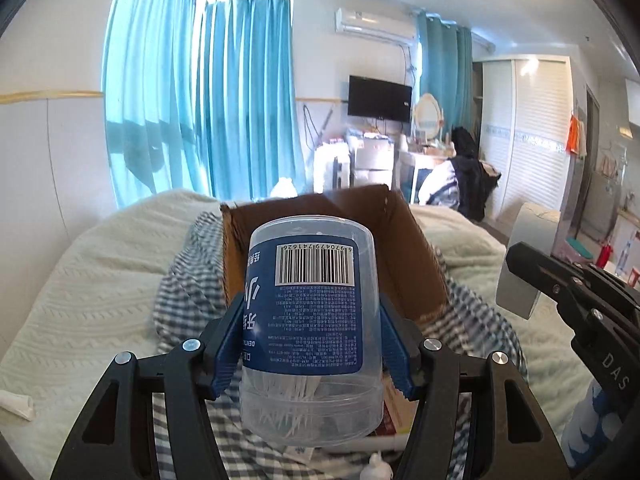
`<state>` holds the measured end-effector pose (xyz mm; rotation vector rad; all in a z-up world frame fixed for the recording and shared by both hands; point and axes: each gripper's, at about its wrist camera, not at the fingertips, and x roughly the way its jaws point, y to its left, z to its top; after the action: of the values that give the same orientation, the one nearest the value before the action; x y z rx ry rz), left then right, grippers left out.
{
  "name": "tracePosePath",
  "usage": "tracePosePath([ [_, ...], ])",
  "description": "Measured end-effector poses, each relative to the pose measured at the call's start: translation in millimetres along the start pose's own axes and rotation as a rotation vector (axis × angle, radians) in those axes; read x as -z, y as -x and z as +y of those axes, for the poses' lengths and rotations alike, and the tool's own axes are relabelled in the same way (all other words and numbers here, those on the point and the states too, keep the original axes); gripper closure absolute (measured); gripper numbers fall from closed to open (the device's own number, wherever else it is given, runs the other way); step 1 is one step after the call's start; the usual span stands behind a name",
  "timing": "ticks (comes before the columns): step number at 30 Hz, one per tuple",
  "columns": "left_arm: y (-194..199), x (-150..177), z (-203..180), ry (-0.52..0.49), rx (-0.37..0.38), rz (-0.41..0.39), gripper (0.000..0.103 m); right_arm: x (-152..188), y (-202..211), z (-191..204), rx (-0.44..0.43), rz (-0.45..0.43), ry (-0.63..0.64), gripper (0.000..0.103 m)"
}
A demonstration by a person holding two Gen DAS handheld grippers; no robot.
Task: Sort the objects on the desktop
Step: 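Carry the swab jar with the left tool while the right carries the tape roll into the box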
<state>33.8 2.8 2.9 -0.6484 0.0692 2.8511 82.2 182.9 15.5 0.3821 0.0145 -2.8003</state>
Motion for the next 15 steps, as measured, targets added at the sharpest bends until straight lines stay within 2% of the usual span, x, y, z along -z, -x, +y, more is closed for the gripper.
tracePosePath([
  [15, 8, -47, 6, 0.01, -0.04, -0.125, 0.04, -46, -4, 15, 0.003, -0.118, 0.073, 0.098],
])
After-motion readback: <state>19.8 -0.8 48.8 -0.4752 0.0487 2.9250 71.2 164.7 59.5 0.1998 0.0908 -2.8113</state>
